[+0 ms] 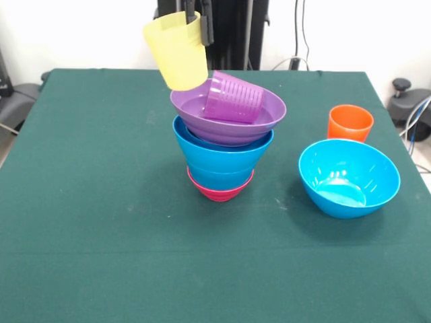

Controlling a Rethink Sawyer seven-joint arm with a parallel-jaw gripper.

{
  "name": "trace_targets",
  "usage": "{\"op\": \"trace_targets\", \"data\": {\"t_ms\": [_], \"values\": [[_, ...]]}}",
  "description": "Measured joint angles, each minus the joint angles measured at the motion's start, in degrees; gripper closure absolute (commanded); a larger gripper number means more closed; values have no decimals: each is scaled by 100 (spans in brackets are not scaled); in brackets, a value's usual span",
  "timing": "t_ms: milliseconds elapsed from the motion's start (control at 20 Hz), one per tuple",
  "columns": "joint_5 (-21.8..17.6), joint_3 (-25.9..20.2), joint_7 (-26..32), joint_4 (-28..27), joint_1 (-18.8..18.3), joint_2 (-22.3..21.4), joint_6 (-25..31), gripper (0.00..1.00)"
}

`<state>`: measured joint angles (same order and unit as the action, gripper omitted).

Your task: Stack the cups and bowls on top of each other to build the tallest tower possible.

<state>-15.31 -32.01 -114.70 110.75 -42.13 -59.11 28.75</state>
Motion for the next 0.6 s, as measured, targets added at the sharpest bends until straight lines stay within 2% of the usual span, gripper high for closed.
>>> {"op": "trace_targets", "data": {"t_ms": [600], "values": [[1, 130, 0, -1, 47, 9, -118, 100]]}}
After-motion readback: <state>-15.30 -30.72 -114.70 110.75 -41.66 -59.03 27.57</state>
